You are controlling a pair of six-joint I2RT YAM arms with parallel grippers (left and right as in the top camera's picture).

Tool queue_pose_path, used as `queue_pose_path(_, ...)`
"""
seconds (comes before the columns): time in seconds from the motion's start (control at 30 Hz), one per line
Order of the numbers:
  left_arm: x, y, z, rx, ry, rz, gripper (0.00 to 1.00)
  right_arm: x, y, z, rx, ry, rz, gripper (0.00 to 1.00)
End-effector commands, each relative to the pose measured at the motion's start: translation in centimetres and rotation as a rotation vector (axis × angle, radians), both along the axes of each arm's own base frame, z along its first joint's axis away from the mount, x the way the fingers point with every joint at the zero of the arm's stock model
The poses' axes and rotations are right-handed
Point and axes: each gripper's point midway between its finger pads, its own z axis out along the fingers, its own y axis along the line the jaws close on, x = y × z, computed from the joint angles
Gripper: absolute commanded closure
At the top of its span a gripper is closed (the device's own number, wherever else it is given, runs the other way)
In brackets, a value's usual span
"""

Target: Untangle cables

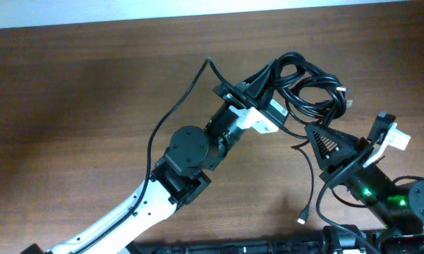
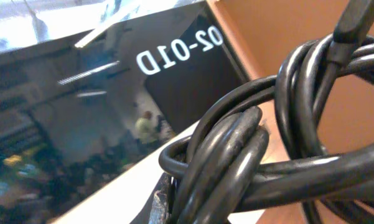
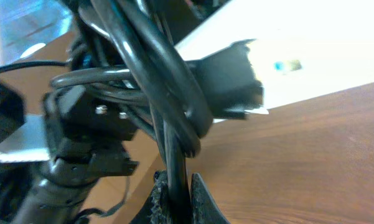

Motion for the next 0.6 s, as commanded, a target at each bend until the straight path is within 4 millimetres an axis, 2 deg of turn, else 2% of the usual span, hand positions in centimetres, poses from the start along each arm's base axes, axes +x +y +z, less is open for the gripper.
queue_pose_path(0.0, 0.7, 3.4, 2.5, 0.076, -0.132, 0.222, 1.00, 1.0, -1.7, -1.7, -0.011, 0.068, -0.121, 0.96)
queue_pose_path(0.17, 1.2, 2.8, 0.8, 0.224, -0.159, 0.255, 1.00, 1.4, -2.7, -3.3, -0.017, 0.138, -0.184, 0.96)
queue_pose_path(0.27, 1.5, 2.5, -0.5, 0.324, -0.171, 0.269, 1.00, 1.5, -2.9, -3.3, -0.017, 0.137, -0.196, 0.96)
queue_pose_path(0.4, 1.7, 2.4, -1.6, 0.349, -0.132, 0.265, 1.00, 1.5, -2.9, -3.2, -0.017, 0.133, -0.198, 0.94)
queue_pose_path(0.43, 1.9, 2.5, -1.6, 0.331, -0.115, 0.270, 1.00, 1.5, -2.9, -3.1, -0.016, 0.132, -0.194, 0.71)
queue_pose_path(0.47, 2.0, 2.7, -1.6, 0.313, -0.098, 0.276, 1.00, 1.4, -2.8, -3.1, -0.016, 0.131, -0.189, 0.57)
queue_pose_path(0.5, 2.1, 2.9, -1.4, 0.293, -0.086, 0.283, 1.00, 1.4, -2.6, -3.1, -0.016, 0.129, -0.179, 0.49)
queue_pose_path(0.57, 2.3, 3.3, -1.4, 0.269, -0.061, 0.295, 1.00, 1.2, -2.3, -3.0, -0.015, 0.129, -0.157, 0.23)
